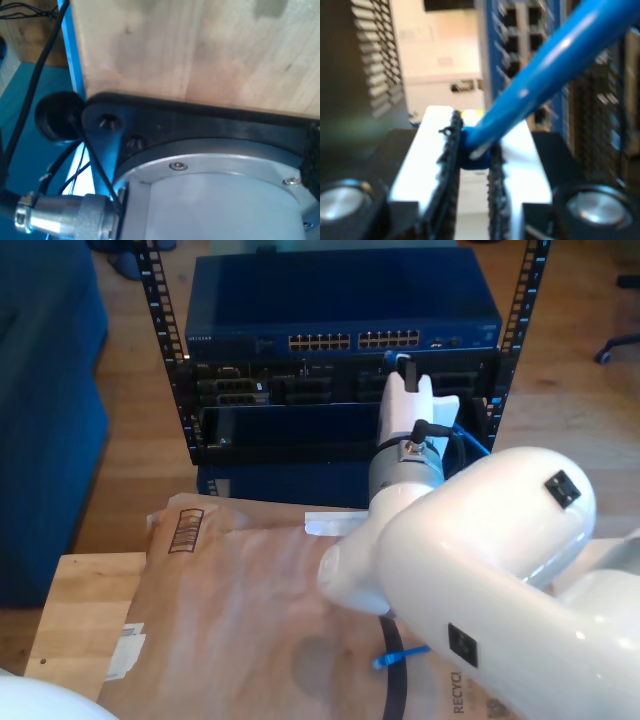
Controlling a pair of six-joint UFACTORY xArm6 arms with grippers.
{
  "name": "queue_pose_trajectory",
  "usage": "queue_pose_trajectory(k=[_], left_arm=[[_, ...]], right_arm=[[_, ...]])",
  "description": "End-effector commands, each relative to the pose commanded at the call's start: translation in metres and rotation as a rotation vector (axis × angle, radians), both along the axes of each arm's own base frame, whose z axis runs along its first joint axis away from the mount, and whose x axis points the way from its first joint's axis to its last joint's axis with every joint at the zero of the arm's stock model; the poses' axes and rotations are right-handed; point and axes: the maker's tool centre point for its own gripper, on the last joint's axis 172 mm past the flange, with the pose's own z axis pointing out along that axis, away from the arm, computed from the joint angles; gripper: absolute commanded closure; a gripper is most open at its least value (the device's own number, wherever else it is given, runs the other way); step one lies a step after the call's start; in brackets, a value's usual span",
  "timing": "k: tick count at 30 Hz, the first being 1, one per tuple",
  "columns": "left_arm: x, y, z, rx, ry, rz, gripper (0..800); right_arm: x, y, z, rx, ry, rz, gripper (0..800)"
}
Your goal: Grab the cable and plug it in
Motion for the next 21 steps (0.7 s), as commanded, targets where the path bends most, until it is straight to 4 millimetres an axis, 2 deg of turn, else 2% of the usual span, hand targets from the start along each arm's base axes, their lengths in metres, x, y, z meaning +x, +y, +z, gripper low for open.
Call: queue_pose_trajectory(k=[5, 9, 17, 21], left_arm=[[0.000, 0.000, 0.000, 0.000, 0.000, 0.000, 0], [0.000, 0.000, 0.000, 0.000, 0.000, 0.000, 0], [0.000, 0.000, 0.000, 0.000, 0.000, 0.000, 0], [0.000, 0.000, 0.000, 0.000, 0.000, 0.000, 0]], right_arm=[[-0.006, -0.018, 0.013, 0.013, -0.056, -0.078, 800], [-0.008, -0.027, 0.011, 0.023, -0.064, -0.121, 800], [0.012, -0.012, -0.008, 0.027, -0.084, -0.128, 800], [0.021, -0.007, -0.008, 0.038, -0.097, -0.129, 800]])
